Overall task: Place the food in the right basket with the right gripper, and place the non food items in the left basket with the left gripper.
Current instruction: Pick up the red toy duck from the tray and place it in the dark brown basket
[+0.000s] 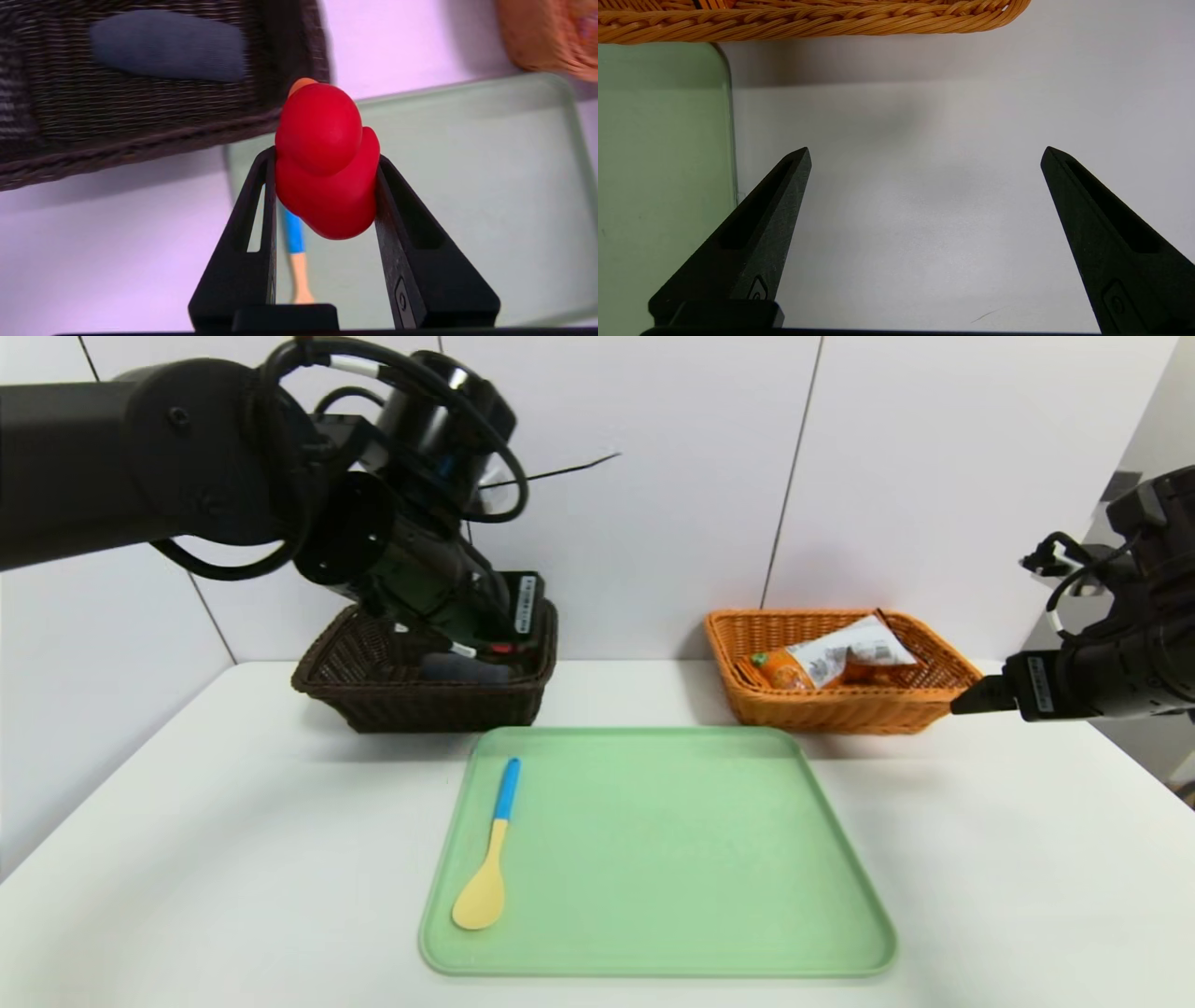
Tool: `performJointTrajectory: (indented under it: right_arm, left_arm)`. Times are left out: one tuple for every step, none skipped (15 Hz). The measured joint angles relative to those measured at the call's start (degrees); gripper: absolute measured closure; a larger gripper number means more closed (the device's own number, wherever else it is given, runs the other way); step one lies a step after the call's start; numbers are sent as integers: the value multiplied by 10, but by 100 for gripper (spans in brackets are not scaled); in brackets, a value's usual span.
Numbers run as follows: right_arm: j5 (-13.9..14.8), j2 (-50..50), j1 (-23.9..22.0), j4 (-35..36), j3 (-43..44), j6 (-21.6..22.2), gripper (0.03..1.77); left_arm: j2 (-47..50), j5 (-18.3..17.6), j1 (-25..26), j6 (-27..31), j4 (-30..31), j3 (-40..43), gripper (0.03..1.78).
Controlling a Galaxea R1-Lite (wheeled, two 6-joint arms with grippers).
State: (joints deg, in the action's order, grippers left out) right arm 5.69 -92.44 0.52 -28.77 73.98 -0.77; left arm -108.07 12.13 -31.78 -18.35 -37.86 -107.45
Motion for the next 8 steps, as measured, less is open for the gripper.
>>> performJointTrajectory:
  right_arm:
    - [0, 0, 0, 0, 0, 0, 10]
    - [0, 0, 1, 0, 0, -1, 10]
    - [0, 0, 3, 0, 0, -1, 10]
    - [0, 0, 5, 0, 0, -1, 10]
    - [0, 0, 8, 0, 0, -2, 10]
    - [0, 0, 10, 0, 0, -3, 10]
    - [-2, 0, 11, 1, 0, -4, 10]
    - [-5, 0, 11, 2, 0, -5, 10]
  left_arm:
    - [3, -14, 30, 8, 2, 6, 119]
    - [5, -22, 57, 22, 4, 9, 119]
    - [5, -28, 82, 42, 7, 12, 119]
    - [4, -32, 103, 58, 18, 14, 119]
    - [0, -37, 120, 69, 30, 15, 119]
    - [-5, -45, 135, 79, 41, 17, 119]
    - [-13, -52, 147, 90, 44, 18, 119]
    - [-21, -56, 156, 98, 47, 18, 119]
